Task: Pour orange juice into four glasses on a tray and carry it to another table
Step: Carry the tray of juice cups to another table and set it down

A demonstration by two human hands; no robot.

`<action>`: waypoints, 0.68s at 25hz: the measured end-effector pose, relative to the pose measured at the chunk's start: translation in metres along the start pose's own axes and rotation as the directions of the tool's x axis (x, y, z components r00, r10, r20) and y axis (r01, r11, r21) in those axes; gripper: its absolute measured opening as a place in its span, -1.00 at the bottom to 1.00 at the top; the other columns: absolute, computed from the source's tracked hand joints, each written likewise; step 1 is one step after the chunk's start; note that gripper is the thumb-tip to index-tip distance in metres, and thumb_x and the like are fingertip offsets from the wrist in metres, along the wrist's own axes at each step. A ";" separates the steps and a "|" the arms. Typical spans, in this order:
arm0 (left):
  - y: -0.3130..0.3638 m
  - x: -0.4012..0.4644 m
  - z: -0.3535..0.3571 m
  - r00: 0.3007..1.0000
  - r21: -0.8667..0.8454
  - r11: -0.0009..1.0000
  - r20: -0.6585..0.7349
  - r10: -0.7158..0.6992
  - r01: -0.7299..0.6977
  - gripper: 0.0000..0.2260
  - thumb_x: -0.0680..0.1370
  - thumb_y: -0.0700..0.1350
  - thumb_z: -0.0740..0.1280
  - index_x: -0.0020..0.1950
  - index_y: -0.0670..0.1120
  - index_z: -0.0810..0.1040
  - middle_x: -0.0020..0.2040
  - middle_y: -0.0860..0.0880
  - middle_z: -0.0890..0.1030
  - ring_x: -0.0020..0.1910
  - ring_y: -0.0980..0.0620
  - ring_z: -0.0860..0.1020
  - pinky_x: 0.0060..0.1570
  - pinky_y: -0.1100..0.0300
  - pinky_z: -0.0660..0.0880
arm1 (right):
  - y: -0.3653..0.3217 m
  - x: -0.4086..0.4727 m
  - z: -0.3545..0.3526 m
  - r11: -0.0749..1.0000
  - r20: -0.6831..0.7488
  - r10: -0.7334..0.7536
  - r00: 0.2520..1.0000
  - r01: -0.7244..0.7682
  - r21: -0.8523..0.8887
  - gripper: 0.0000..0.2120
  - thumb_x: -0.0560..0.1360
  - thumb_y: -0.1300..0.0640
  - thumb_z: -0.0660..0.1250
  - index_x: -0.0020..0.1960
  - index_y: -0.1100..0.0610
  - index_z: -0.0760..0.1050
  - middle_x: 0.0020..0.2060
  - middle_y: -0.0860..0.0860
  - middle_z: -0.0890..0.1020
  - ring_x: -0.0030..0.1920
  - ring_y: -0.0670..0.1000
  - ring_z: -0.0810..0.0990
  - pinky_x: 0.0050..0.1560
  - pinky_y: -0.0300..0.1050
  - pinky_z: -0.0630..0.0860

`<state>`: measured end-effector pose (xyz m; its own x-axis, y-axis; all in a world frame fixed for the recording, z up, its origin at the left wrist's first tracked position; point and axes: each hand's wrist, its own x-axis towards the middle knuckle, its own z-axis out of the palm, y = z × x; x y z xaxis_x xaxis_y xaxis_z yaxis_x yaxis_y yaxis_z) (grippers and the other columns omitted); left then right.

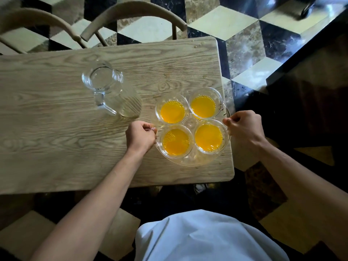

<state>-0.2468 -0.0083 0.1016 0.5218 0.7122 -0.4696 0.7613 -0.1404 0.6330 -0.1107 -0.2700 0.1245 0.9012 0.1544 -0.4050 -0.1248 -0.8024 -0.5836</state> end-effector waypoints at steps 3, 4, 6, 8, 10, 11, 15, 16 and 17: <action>-0.012 -0.027 -0.008 0.997 -0.030 0.998 -0.035 -0.065 0.064 -0.77 0.52 -0.31 0.46 -0.28 -0.05 0.69 -0.35 0.08 0.68 -0.37 0.12 0.63 -0.05 0.05 0.73 | -0.001 -0.013 -0.003 0.998 0.038 -0.053 0.998 0.054 -0.020 -0.78 0.55 0.08 0.47 -0.11 0.25 0.71 -0.34 0.08 0.70 -0.31 0.05 0.71 -0.12 0.03 0.71; -0.017 -0.036 -0.011 0.995 -0.032 0.996 -0.055 -0.084 0.082 -0.75 0.51 -0.31 0.46 -0.32 -0.03 0.67 -0.36 0.09 0.68 -0.37 0.11 0.64 -0.06 0.06 0.73 | -0.002 -0.016 -0.004 0.997 0.047 -0.075 0.996 0.076 -0.033 -0.78 0.55 0.08 0.47 -0.14 0.24 0.71 -0.36 0.07 0.70 -0.33 0.04 0.71 -0.13 0.03 0.71; -0.026 -0.058 -0.019 0.988 -0.063 0.991 -0.096 -0.121 0.116 -0.70 0.53 -0.31 0.45 -0.35 -0.01 0.65 -0.34 0.07 0.69 -0.37 0.08 0.65 -0.13 0.12 0.70 | -0.005 -0.025 -0.004 0.987 0.074 -0.142 0.987 0.147 -0.064 -0.78 0.54 0.09 0.48 -0.18 0.23 0.70 -0.39 0.08 0.69 -0.36 0.04 0.70 -0.14 0.03 0.71; -0.039 -0.079 -0.026 0.979 -0.114 0.983 -0.122 -0.161 0.147 -0.69 0.55 -0.34 0.44 -0.31 0.01 0.65 -0.27 0.01 0.72 -0.38 0.12 0.64 -0.30 0.24 0.64 | -0.011 -0.032 -0.002 0.976 0.113 -0.191 0.975 0.202 -0.087 -0.78 0.53 0.07 0.49 -0.17 0.22 0.71 -0.39 0.09 0.70 -0.35 0.07 0.72 -0.13 0.05 0.71; -0.052 -0.100 -0.035 0.962 -0.184 0.964 -0.163 -0.220 0.190 -0.71 0.55 -0.38 0.43 -0.26 -0.04 0.67 -0.23 0.00 0.72 -0.44 0.19 0.63 -0.46 0.38 0.54 | -0.018 -0.039 0.004 0.963 0.157 -0.224 0.962 0.243 -0.114 -0.77 0.52 0.05 0.49 -0.18 0.21 0.72 -0.38 0.08 0.71 -0.33 0.09 0.73 -0.13 0.10 0.72; -0.059 -0.109 -0.039 0.950 -0.221 0.952 -0.184 -0.253 0.211 -0.71 0.55 -0.39 0.41 -0.26 -0.05 0.67 -0.22 -0.02 0.72 -0.48 0.22 0.62 -0.50 0.41 0.49 | -0.022 -0.043 0.008 0.957 0.180 -0.239 0.954 0.263 -0.124 -0.77 0.52 0.05 0.49 -0.19 0.21 0.71 -0.39 0.08 0.71 -0.32 0.10 0.73 -0.14 0.11 0.71; -0.085 -0.143 -0.056 0.897 -0.362 0.887 -0.222 -0.382 0.288 -0.74 0.58 -0.39 0.41 -0.23 -0.09 0.66 -0.27 0.02 0.66 -0.40 0.17 0.58 -0.58 0.49 0.37 | -0.043 -0.059 0.029 0.914 0.251 -0.315 0.915 0.363 -0.180 -0.76 0.51 0.01 0.51 -0.23 0.16 0.71 -0.43 0.03 0.70 -0.35 0.02 0.71 -0.21 -0.06 0.68; -0.094 -0.151 -0.063 0.883 -0.389 0.873 -0.239 -0.403 0.294 -0.75 0.58 -0.37 0.42 -0.23 -0.08 0.65 -0.28 0.03 0.64 -0.35 0.17 0.57 -0.58 0.49 0.37 | -0.051 -0.064 0.037 0.908 0.273 -0.325 0.905 0.380 -0.178 -0.76 0.50 0.02 0.51 -0.24 0.16 0.70 -0.44 0.02 0.69 -0.36 -0.01 0.70 -0.22 -0.07 0.67; -0.104 -0.157 -0.070 0.870 -0.411 0.860 -0.250 -0.425 0.302 -0.77 0.58 -0.34 0.45 -0.22 -0.07 0.66 -0.28 0.04 0.64 -0.32 0.16 0.58 -0.57 0.47 0.38 | -0.060 -0.069 0.045 0.903 0.300 -0.333 0.894 0.394 -0.171 -0.76 0.50 0.04 0.51 -0.26 0.17 0.70 -0.45 0.01 0.69 -0.37 -0.01 0.70 -0.22 -0.07 0.67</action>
<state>-0.4347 -0.0580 0.1526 0.0347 0.8512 -0.5236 0.6538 0.3770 0.6561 -0.1840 -0.2069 0.1561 0.7225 0.5785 -0.3786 0.3136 -0.7622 -0.5663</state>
